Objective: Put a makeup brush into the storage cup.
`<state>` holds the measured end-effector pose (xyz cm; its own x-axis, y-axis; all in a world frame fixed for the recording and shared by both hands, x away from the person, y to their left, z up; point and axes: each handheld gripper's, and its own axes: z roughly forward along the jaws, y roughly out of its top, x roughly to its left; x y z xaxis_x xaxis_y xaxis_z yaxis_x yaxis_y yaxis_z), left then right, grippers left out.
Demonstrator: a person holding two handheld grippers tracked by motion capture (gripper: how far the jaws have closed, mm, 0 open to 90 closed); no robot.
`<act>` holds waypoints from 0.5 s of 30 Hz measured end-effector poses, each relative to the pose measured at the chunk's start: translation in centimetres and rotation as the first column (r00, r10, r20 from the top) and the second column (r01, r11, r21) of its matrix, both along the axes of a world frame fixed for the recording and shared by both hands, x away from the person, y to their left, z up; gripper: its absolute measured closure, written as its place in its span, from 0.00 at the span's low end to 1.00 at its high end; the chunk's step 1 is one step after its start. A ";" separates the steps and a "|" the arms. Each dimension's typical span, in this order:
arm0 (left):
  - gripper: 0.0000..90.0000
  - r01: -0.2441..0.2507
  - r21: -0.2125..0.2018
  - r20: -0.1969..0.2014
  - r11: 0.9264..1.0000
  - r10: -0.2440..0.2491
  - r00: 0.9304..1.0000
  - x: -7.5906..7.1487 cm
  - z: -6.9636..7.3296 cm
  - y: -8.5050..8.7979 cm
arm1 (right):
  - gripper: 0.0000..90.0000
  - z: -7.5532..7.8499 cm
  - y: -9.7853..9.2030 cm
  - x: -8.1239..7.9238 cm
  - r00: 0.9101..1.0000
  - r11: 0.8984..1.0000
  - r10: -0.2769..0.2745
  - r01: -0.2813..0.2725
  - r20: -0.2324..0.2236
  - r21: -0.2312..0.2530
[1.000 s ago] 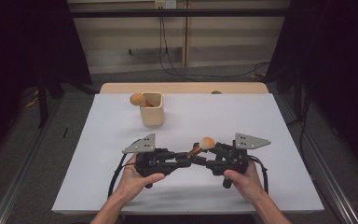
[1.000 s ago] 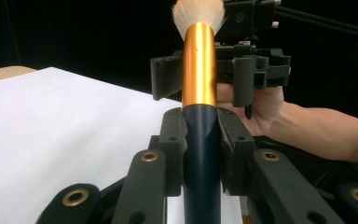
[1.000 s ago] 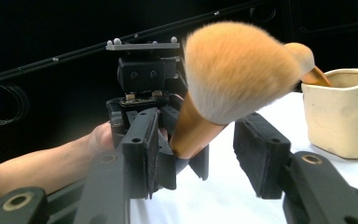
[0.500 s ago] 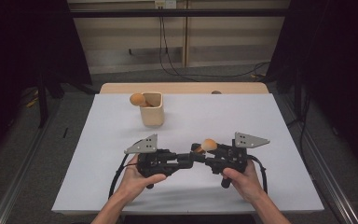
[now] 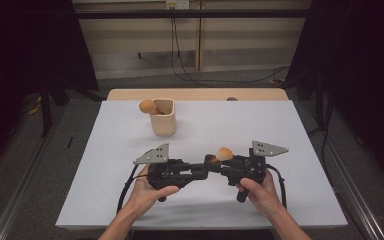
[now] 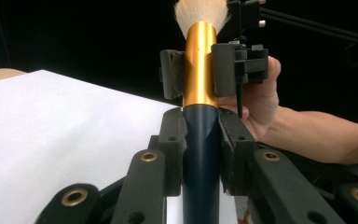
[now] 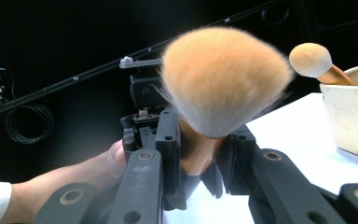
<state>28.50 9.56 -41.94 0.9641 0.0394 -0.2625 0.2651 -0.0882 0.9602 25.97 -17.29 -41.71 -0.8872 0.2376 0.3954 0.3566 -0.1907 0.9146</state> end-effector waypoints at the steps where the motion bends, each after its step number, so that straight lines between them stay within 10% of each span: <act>1: 0.81 -0.004 0.001 -0.001 1.000 0.004 1.000 0.0 0.0 0.0 | 0.80 0.0 0.0 0.0 1.000 1.000 0.003 -0.003 -0.003 0.003; 15: 0.69 -0.043 0.047 0.018 0.998 0.042 0.999 0.1 -0.2 0.0 | 0.81 0.1 0.0 0.1 1.000 1.000 -0.015 0.015 0.003 -0.013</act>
